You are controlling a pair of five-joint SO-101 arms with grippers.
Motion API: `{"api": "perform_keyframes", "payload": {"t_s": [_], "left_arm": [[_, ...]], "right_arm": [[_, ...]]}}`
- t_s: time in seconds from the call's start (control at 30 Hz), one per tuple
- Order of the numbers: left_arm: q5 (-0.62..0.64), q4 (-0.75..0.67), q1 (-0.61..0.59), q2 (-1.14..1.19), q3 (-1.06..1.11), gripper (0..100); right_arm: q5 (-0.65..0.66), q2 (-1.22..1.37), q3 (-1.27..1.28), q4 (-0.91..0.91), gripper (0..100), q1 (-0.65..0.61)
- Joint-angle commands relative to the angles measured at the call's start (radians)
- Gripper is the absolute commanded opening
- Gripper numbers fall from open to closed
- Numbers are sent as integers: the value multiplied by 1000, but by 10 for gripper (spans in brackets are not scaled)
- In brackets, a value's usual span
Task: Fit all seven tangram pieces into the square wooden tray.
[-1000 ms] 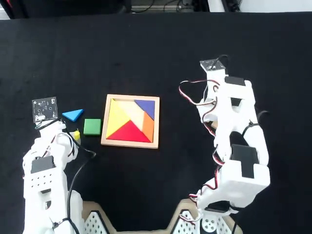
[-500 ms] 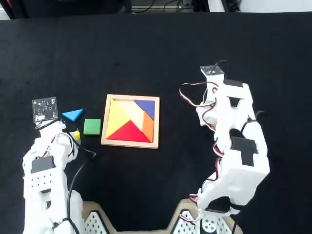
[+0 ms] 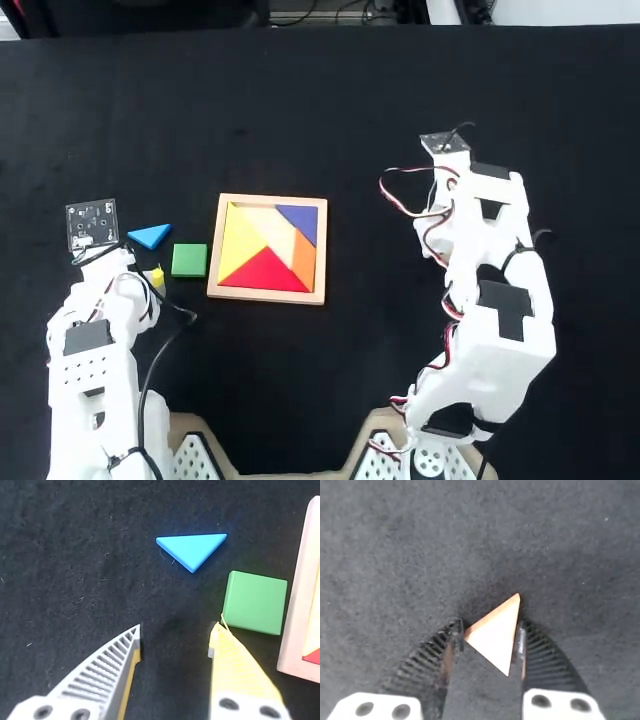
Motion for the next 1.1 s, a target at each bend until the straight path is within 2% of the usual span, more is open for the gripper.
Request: {"api": "perform_keyframes", "payload": {"t_s": [0.0, 0.07, 0.2, 0.47, 0.57, 0.87, 0.97, 1.07], "left_arm": [[-8, -15, 12, -15, -2, 225], [-8, -15, 12, -15, -1, 225], [-8, -17, 12, -25, 10, 225], [-8, -17, 12, -25, 10, 225], [-8, -18, 12, -25, 10, 225], [-8, -44, 12, -25, 22, 225], [-8, -44, 12, -25, 22, 225], [-8, -44, 12, -25, 22, 225]], "right_arm": [[12, 10, -15, -8, 155, 2], [14, 10, -15, -8, 136, 2], [14, 8, -18, -12, 16, -2], [5, 4, -28, -3, 11, -8], [-12, 2, -101, 83, 11, -37], [-235, 7, -588, 471, 11, -250], [-371, 13, -707, 502, 11, -336], [-571, 13, -740, 463, 11, -416]]}}
